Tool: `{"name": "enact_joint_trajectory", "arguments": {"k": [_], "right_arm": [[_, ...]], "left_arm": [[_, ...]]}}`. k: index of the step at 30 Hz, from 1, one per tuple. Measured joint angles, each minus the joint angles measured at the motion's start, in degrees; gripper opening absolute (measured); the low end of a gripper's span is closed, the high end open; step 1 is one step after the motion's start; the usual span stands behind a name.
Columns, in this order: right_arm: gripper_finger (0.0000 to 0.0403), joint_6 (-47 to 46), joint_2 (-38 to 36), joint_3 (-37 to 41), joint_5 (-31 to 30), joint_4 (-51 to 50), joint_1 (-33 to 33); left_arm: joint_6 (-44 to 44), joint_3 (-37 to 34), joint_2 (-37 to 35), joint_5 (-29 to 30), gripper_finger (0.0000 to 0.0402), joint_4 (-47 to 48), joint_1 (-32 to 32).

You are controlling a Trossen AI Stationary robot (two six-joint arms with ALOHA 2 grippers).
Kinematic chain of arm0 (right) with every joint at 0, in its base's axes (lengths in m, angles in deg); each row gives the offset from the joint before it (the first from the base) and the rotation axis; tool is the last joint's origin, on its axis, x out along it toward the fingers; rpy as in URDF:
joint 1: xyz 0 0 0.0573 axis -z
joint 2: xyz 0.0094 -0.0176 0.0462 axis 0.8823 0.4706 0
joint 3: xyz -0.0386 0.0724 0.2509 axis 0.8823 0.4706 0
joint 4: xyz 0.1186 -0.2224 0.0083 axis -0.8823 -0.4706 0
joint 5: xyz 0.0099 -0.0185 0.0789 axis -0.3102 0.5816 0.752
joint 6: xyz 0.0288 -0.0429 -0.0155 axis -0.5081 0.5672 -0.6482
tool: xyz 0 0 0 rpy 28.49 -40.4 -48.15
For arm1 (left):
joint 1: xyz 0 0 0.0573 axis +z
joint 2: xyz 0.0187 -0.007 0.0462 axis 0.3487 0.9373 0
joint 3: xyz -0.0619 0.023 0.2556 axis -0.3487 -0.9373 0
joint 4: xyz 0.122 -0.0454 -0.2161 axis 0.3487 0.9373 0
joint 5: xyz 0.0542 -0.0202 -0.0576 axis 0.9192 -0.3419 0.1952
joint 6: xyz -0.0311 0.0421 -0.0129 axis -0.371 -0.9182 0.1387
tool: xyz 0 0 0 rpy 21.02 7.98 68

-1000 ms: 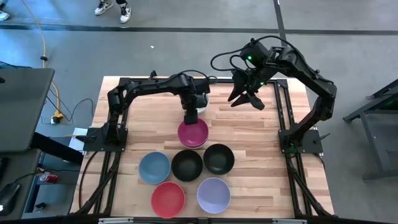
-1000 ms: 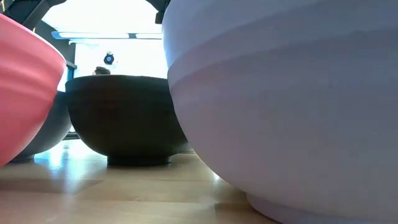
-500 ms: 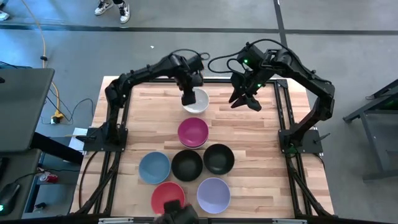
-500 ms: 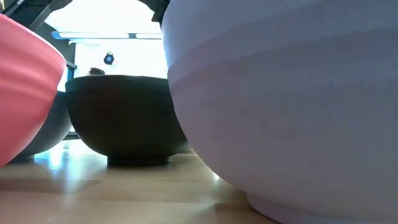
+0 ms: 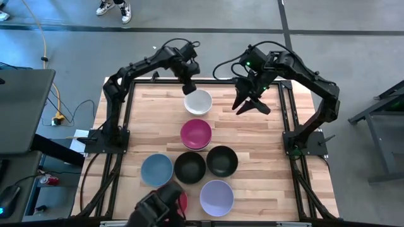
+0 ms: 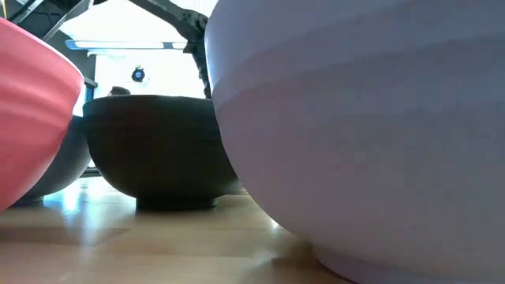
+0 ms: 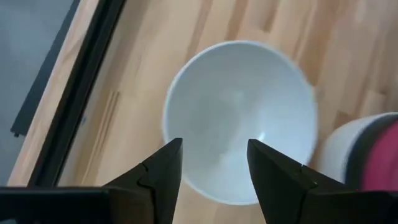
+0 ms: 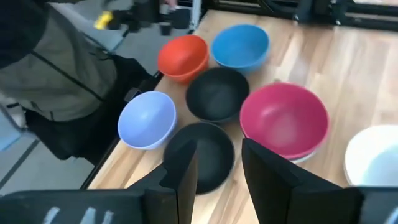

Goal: Nest bowls inside each other
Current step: Stack the white bowl on top of the pink bowl

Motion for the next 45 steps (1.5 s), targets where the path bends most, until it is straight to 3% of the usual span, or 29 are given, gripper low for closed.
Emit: {"name": "enact_joint_trajectory", "arguments": {"k": [12, 28, 45], "right_arm": [[0.0119, 2.6, 0.0, 0.0, 1.5, 2.1, 1.7], [0.0119, 1.3, 0.0, 0.0, 2.0, 4.5, 2.1], [0.0119, 1.5, 0.0, 0.0, 2.0, 4.5, 2.1]], "left_arm": [[2.0, -5.9, 0.0, 6.5, 0.017, -2.6, 3.2], [0.8, -5.9, 7.4, 6.4, 0.017, -3.3, 0.2], [0.3, -5.7, 5.1, 3.4, 0.0166, -3.5, 1.3]]}}
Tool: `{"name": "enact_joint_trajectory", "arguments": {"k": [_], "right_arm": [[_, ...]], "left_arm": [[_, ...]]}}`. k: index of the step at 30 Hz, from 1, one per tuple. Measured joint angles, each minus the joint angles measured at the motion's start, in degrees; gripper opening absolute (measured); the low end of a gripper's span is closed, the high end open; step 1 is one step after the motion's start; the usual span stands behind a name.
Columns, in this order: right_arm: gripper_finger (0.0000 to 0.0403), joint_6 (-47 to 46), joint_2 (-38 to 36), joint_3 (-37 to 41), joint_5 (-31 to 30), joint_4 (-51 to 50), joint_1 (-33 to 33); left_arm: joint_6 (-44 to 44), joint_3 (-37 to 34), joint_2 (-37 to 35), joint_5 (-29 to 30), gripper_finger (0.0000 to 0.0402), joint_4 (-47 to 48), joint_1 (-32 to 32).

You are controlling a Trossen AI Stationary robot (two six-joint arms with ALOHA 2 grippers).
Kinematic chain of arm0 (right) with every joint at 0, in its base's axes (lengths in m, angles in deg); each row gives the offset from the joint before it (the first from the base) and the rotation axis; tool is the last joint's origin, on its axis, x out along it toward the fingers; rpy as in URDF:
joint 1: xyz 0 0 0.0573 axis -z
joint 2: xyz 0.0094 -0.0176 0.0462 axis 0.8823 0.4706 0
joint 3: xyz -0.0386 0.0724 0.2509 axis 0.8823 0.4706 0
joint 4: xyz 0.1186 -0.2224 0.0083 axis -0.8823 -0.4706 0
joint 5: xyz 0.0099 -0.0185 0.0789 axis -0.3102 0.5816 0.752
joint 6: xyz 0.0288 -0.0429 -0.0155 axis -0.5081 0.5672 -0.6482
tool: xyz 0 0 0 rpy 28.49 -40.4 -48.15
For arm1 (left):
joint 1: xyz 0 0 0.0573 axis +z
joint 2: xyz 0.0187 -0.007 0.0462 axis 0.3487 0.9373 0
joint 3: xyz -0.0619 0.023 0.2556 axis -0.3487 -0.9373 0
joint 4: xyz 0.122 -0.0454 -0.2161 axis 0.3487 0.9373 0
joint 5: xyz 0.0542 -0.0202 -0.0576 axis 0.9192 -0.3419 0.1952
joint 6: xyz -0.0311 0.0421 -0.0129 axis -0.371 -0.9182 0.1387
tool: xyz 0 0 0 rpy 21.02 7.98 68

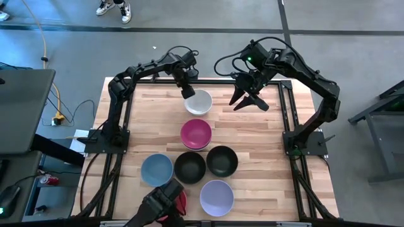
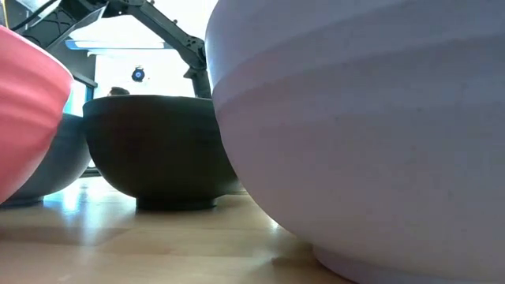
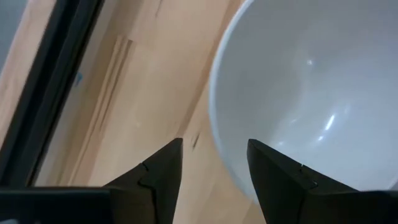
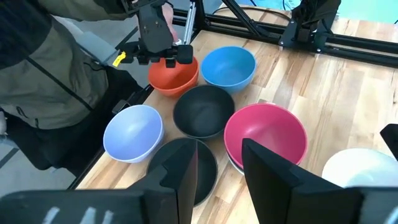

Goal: Nest bowls inside each other
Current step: Stack the white bowl on top of the pink bowl

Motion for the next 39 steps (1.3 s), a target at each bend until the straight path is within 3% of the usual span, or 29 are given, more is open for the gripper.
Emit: {"name": "enact_joint_trajectory", "arguments": {"k": [16, 39], "right_arm": [[0.0119, 0.0, 0.0, 0.0, 0.0, 0.1, 0.0], [0.0119, 1.1, 0.0, 0.0, 0.0, 0.1, 0.0]], "left_arm": [[-0.5, 0.0, 0.0, -0.3, 0.0046, 0.0, -0.2], [-1.0, 0.0, 0.0, -0.3, 0.0045, 0.0, -0.2]]}}
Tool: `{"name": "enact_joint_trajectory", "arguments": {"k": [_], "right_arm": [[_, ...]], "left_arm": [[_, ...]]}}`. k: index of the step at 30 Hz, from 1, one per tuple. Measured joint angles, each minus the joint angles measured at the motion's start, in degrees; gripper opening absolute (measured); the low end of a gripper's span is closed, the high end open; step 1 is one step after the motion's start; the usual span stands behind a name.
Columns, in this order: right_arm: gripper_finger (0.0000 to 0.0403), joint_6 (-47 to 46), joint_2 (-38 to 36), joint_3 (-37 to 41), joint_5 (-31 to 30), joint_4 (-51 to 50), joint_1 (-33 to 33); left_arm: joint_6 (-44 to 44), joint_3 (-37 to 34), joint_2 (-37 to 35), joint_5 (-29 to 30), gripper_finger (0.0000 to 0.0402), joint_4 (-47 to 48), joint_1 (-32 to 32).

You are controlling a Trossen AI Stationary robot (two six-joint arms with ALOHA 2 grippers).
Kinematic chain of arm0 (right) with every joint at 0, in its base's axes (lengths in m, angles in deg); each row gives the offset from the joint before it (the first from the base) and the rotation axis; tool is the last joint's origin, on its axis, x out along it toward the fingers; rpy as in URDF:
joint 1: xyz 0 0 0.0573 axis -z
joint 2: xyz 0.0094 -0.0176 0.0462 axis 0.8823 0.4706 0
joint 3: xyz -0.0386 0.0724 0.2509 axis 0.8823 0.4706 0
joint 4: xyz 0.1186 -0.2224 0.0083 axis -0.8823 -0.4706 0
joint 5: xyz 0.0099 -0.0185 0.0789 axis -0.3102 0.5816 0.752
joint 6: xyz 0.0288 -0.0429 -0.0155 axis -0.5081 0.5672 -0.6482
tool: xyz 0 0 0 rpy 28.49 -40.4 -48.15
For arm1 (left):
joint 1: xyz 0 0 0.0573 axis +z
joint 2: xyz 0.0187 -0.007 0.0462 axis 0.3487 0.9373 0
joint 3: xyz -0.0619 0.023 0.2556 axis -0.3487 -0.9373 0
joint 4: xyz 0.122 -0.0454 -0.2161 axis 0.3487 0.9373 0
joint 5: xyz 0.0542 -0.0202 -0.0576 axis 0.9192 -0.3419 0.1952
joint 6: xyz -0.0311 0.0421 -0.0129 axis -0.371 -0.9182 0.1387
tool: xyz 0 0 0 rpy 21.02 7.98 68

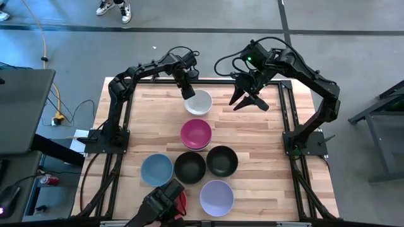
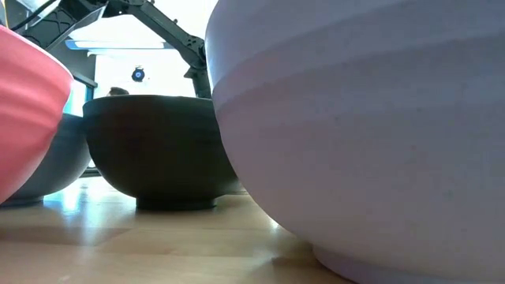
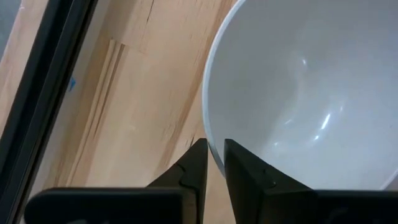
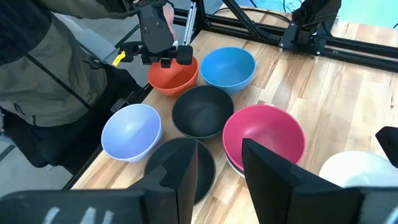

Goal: Nest bowls inside each other
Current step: Stack the white bowl on top of the pink bowl

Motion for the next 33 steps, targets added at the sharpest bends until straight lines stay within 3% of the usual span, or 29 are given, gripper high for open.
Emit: {"name": "enact_joint_trajectory", "arguments": {"k": [17, 24, 33], "right_arm": [[0.0119, 0.0, 0.0, 0.0, 0.0, 0.0, 0.0], [0.0119, 0.2, 0.0, 0.0, -0.1, 0.0, 0.0], [0.0119, 1.3, 0.0, 0.0, -0.3, 0.0, 0.3]], "left_arm": [[0.0, 0.0, 1.2, 0.0, 0.0044, -0.1, -0.2], [-2.0, 0.0, 1.7, 0.0, 0.0007, 0.0, -0.2], [-2.5, 0.2, 0.9, 1.0, 0.0003, 0.8, 0.2]]}}
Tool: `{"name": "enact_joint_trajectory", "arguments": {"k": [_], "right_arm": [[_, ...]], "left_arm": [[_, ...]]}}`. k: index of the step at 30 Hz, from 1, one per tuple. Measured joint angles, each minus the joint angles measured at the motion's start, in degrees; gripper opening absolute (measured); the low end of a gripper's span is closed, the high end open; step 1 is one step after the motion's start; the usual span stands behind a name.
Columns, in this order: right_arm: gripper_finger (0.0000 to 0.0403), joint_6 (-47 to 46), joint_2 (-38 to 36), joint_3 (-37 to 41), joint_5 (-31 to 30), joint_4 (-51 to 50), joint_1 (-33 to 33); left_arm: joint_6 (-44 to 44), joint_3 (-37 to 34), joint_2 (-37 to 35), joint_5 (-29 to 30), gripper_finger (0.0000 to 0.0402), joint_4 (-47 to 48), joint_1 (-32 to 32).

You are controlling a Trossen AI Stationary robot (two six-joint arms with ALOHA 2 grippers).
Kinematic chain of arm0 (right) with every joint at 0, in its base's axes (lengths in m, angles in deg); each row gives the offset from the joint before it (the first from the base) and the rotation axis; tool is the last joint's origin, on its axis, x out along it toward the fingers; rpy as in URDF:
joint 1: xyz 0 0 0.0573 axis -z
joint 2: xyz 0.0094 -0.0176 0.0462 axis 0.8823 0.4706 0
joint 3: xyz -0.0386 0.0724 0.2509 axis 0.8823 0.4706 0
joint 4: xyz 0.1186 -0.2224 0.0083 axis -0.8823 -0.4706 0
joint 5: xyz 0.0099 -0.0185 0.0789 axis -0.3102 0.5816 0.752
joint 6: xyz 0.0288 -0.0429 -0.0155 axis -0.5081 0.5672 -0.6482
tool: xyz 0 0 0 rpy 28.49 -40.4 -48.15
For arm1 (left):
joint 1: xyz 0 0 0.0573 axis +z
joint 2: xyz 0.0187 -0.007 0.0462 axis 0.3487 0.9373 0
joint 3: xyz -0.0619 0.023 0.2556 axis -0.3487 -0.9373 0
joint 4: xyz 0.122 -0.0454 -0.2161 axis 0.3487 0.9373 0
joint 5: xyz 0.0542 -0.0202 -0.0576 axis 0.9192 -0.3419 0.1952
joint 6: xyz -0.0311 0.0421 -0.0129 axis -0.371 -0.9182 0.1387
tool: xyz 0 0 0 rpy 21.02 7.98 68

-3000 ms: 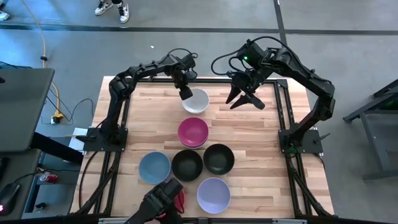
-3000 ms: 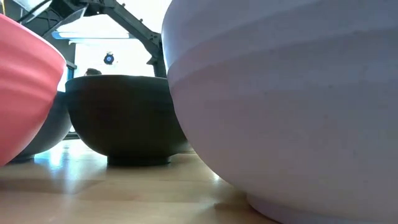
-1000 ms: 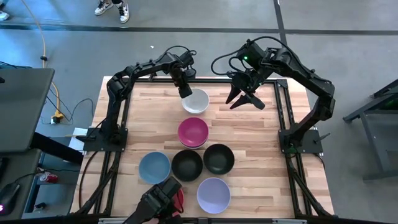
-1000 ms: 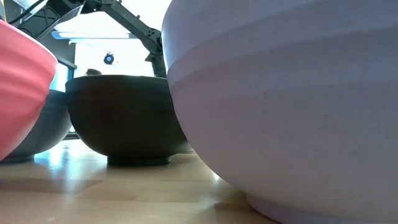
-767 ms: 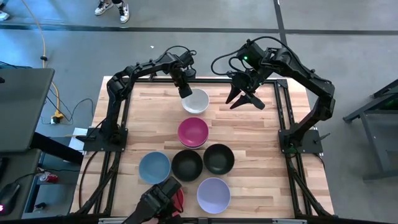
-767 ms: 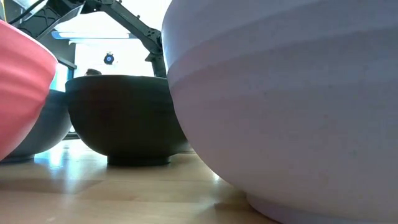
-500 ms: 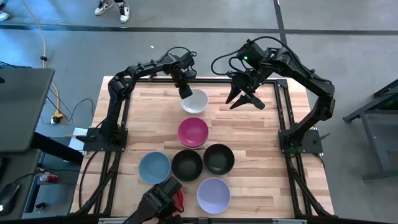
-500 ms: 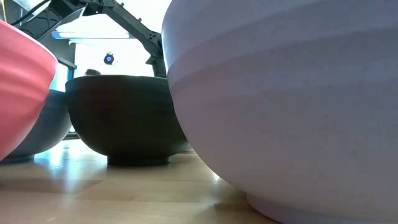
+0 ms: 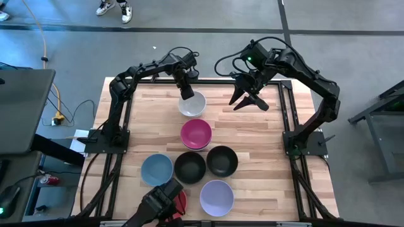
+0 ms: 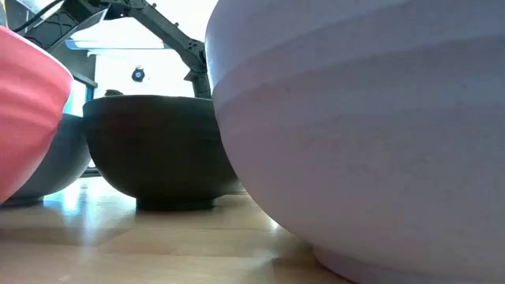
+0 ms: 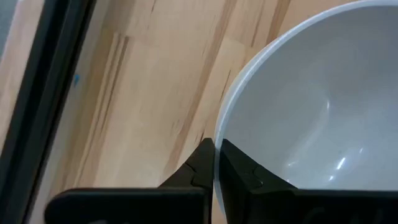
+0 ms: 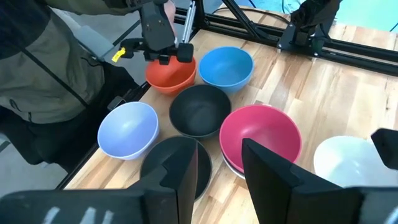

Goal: Nest bowls inside each other
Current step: Stack the white bowl on top of the pink bowl

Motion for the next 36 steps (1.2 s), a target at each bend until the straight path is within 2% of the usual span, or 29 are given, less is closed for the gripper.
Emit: {"name": "enact_joint_trajectory", "arguments": {"k": [6, 15, 24, 29, 36], "right_arm": [[0.0119, 0.0, 0.0, 0.0, 0.0, 0.0, 1.1], [0.0119, 0.0, 0.0, 0.0, 0.0, -0.3, 2.1], [0.0119, 0.2, 0.0, 0.0, -0.1, 0.0, 7.4], [0.0119, 0.2, 0.0, 0.0, -0.1, 0.2, 11.1], [0.0119, 0.2, 0.0, 0.0, -0.1, 0.1, 15.2]], "left_arm": [[-1.0, 5.2, -0.1, 2.5, 0.0002, 5.8, 0.1], [-2.6, 19.5, -0.2, 2.4, 0.0001, 20.5, -0.6], [-2.4, 30.2, -0.2, 2.1, 0.0, 30.3, -6.0], [-0.6, 33.1, -0.2, -0.1, 0.0, 30.4, -9.6], [-0.5, 33.2, -0.2, -0.9, 0.0, 30.4, -16.0]]}}
